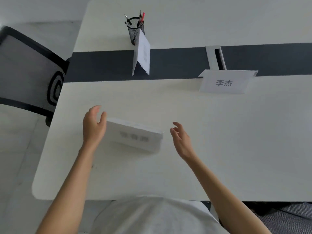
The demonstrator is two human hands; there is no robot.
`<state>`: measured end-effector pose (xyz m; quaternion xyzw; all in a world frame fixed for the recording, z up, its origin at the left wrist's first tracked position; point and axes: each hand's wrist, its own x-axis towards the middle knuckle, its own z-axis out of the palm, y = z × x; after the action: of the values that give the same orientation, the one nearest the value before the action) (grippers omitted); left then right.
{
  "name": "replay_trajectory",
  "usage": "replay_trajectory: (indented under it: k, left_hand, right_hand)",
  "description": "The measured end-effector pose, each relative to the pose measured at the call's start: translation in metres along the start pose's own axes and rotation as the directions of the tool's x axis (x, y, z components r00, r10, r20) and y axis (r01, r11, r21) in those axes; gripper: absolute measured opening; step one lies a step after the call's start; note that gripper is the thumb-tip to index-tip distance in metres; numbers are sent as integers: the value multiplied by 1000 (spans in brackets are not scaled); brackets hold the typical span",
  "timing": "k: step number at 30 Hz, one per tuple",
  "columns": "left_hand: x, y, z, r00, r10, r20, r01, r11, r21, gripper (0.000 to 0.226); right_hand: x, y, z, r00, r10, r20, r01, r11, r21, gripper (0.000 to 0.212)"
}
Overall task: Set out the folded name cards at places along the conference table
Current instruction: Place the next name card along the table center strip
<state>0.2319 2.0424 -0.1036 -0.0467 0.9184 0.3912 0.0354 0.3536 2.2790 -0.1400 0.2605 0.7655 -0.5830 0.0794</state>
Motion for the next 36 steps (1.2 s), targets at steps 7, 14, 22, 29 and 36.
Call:
replay_trajectory:
  k: [7, 14, 22, 29, 36]
  left_hand:
    - [28, -55, 0, 871, -185, 455, 237, 970, -61, 60]
    - [42, -58, -12, 748, 12, 664, 179, 959, -220, 38]
    - [3, -62, -20, 752, 193, 630, -159, 981, -110, 43]
    - [-86, -49, -18, 535, 419, 733, -403, 890, -214, 37]
    - [-190, -12, 6, 85, 530, 844, -539, 737, -408, 68]
  right_hand:
    - [-14, -1, 62, 977, 121, -178, -85, 977, 195, 65]
    - [-34, -16, 103, 872, 247, -422, -80, 924, 374, 76]
    - [-101, 3, 136, 740, 319, -592, -10, 886, 463, 48]
    - [-211, 37, 154, 462, 551, -695, 54, 765, 641, 53]
    - [-334, 76, 160, 82, 729, -680, 201, 656, 728, 42]
